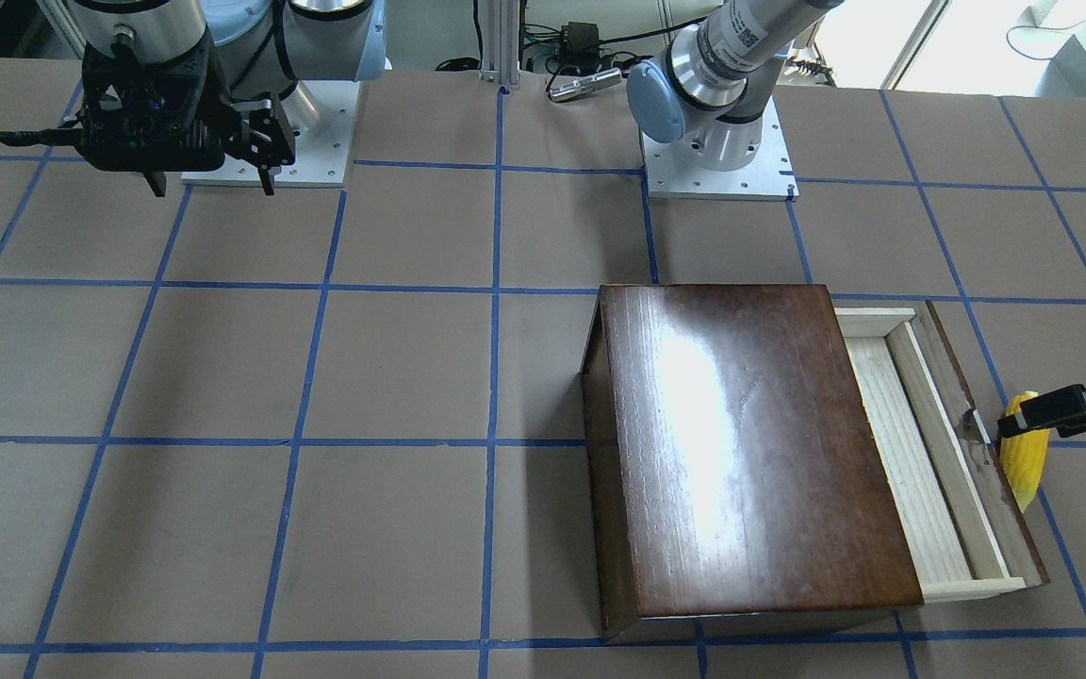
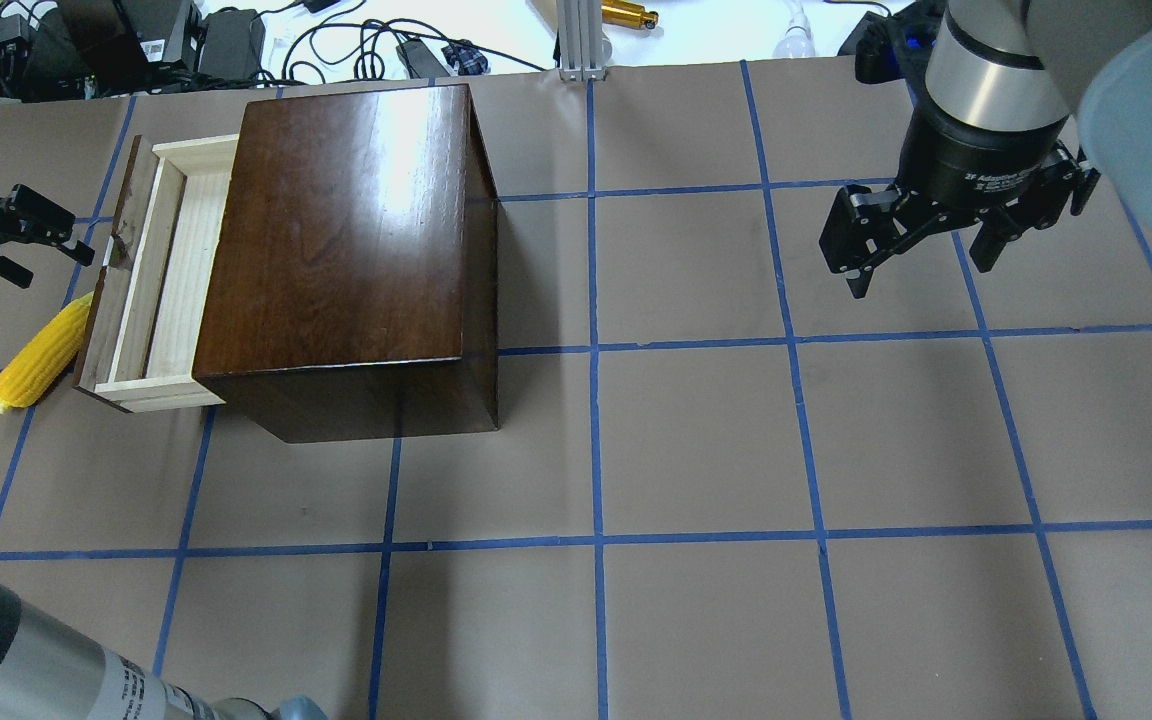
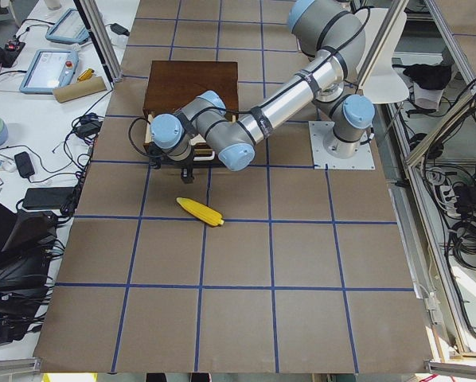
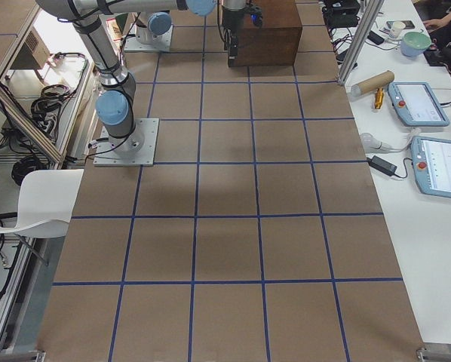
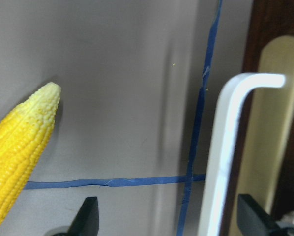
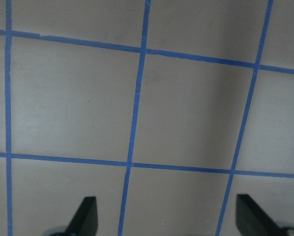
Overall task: Open drawer and put corn inside
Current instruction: 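Release the handle and move the left gripper over the yellow corn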
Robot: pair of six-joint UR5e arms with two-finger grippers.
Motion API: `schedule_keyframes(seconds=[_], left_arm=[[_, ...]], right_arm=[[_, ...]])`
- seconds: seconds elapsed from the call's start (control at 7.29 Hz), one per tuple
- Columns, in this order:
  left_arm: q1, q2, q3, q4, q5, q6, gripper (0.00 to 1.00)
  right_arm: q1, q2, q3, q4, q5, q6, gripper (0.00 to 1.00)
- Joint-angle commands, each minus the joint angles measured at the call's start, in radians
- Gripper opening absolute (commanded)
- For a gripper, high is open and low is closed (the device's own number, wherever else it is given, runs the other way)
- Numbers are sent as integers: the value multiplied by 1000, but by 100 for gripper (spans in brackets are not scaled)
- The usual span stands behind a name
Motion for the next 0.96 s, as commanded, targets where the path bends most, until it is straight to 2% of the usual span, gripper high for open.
schedule_keyframes(seconds=[0.0, 0.14, 0.41, 0.82], left_arm=[[12, -20, 30, 17, 152, 130, 100], [20, -36, 14, 96, 213, 151, 100], [43, -81, -8, 196, 219, 227, 100], [51, -110, -130, 346, 219, 230, 100]], right_arm=[[0, -1, 0, 0, 0, 0, 100], [0, -1, 0, 0, 0, 0, 100], [0, -1, 0, 0, 0, 0, 100], [0, -1, 0, 0, 0, 0, 100]])
